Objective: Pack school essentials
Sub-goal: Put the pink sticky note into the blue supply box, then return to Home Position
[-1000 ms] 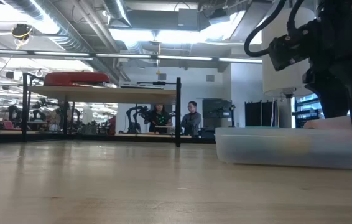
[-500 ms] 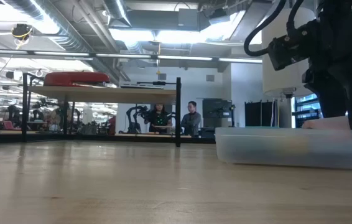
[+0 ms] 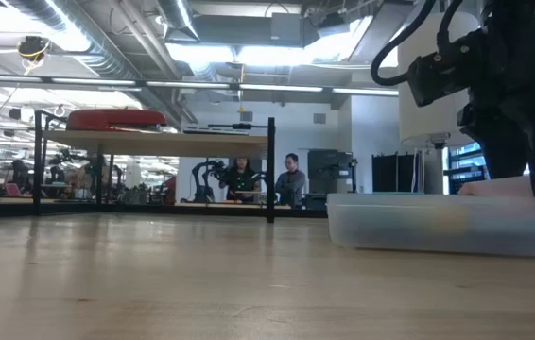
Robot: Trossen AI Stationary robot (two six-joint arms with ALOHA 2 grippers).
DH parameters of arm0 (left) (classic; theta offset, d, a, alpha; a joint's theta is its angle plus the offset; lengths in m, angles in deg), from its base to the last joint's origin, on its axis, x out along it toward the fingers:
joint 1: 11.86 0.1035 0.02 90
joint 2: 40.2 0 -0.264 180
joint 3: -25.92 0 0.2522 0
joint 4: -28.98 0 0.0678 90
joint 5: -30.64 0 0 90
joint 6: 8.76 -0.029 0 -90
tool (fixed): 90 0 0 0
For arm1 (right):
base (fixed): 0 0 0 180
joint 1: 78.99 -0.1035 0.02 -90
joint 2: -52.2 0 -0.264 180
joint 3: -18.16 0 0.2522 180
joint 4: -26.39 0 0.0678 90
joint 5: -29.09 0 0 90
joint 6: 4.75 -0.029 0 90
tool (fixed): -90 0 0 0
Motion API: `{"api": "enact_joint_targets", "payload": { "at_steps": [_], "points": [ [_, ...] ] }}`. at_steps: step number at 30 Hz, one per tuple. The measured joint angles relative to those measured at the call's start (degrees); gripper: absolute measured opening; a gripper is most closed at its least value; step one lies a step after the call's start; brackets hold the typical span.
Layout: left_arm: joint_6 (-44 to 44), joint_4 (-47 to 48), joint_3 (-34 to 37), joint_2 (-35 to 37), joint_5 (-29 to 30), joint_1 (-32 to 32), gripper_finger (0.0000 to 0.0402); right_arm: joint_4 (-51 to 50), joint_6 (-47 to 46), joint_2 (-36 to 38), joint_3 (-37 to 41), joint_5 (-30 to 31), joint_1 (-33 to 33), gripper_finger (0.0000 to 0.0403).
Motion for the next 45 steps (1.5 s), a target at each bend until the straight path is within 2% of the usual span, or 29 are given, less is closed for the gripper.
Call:
{"api": "enact_joint_targets", "payload": {
  "at_steps": [8,14,27,32,37,45],
  "points": [
    [0.00,0.00,0.00,0.00,0.00,0.00,0.0156,-0.22,-0.04,0.00,0.00,2.21,0.00,0.0354],
    [0.00,0.00,0.00,0.00,0.00,0.00,0.0156,-1.16,-0.07,0.00,0.00,2.56,0.00,0.0396],
    [0.00,0.00,0.00,0.00,0.02,0.00,0.0156,-4.39,-3.56,0.17,-2.04,2.06,-0.39,0.0389],
    [0.00,-0.02,0.00,0.00,0.02,0.00,0.0156,-7.15,-3.15,3.12,-3.87,3.41,-1.58,0.0383],
    [-0.01,-0.02,0.00,-0.02,0.02,0.00,0.0156,-7.62,-4.68,9.09,-3.93,10.22,-4.11,0.0358],
    [0.00,-0.15,0.00,-0.02,0.02,0.00,0.0156,-7.59,-7.85,18.30,-3.93,17.99,-7.61,0.0262]
  ]
}}
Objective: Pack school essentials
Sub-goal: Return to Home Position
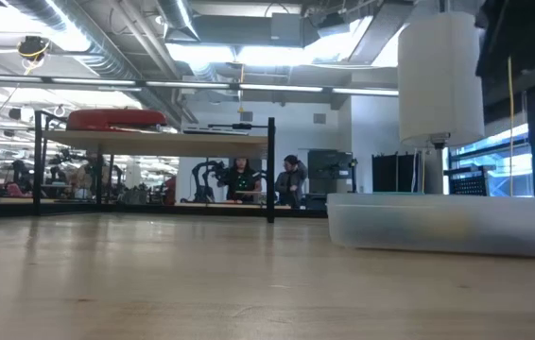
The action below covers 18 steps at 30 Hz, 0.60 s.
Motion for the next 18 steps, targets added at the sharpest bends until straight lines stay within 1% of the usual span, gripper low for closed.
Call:
{"api": "enact_joint_targets", "payload": {
  "at_steps": [7,14,18],
  "points": [
    [0.00,0.00,0.00,0.00,0.00,0.00,0.0156,0.00,0.59,4.39,0.00,5.22,-0.79,0.0167],
    [-0.05,-0.26,0.00,0.00,0.00,0.00,0.0156,0.00,3.15,7.08,0.00,6.24,-0.78,0.0073],
    [-0.08,-0.82,0.00,-0.18,0.15,0.15,0.0156,0.00,3.65,7.78,0.00,7.65,-0.79,0.0027]
  ]
}}
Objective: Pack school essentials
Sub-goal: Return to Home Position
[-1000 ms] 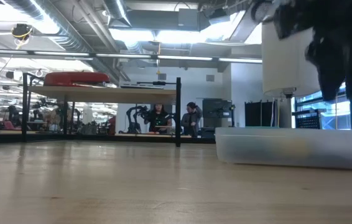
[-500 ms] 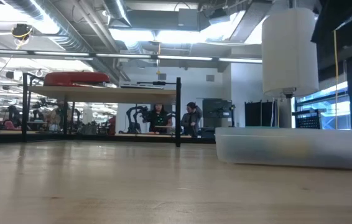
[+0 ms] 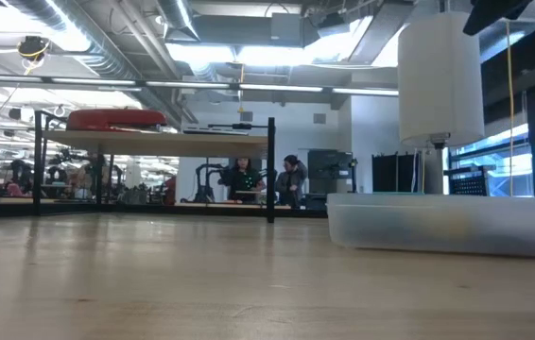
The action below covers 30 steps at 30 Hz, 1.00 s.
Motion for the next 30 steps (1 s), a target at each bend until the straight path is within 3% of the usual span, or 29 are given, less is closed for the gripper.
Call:
{"api": "enact_joint_targets", "payload": {
  "at_steps": [3,9,16,18,23,30],
  "points": [
    [0.38,-1.16,0.00,-0.18,1.66,0.02,0.0155,0.00,0.48,0.60,0.00,0.00,0.00,0.0006],
    [1.55,2.65,0.00,0.44,3.07,1.44,0.0130,0.00,0.11,4.08,0.00,0.39,0.00,0.0013],
    [1.63,11.74,0.00,4.89,0.16,3.62,0.0034,0.16,2.33,11.86,0.11,5.44,-0.81,0.0007],
    [1.66,13.97,0.05,7.32,0.47,3.78,0.0009,0.78,3.03,14.43,1.05,5.71,-0.81,0.0006],
    [3.83,13.00,5.58,16.71,1.28,3.39,0.0005,6.67,5.52,21.57,6.04,7.34,-0.81,0.0004],
    [3.74,-2.02,22.00,34.81,2.20,0.43,0.0001,22.83,15.22,32.39,14.79,7.38,-0.82,0.0002]
  ]
}}
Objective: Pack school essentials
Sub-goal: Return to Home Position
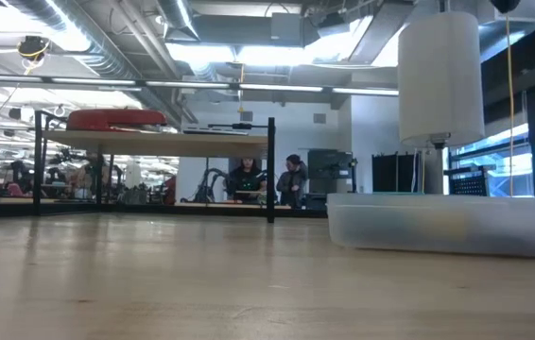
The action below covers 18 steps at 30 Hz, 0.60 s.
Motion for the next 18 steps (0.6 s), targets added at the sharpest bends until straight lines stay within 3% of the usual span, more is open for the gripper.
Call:
{"api": "enact_joint_targets", "payload": {
  "at_steps": [5,10,18],
  "points": [
    [-2.58,-14.65,12.81,13.43,0.16,-1.21,0.0001,14.80,7.34,8.05,8.72,-0.16,0.01,0.0002],
    [-2.64,-21.19,23.12,24.17,0.56,-1.20,0.0000,28.92,13.13,14.85,18.74,-0.54,0.12,0.0002],
    [-7.92,-29.21,33.70,38.24,0.52,-1.20,0.0000,39.00,13.30,23.61,30.65,-0.49,0.14,0.0001]
  ]
}}
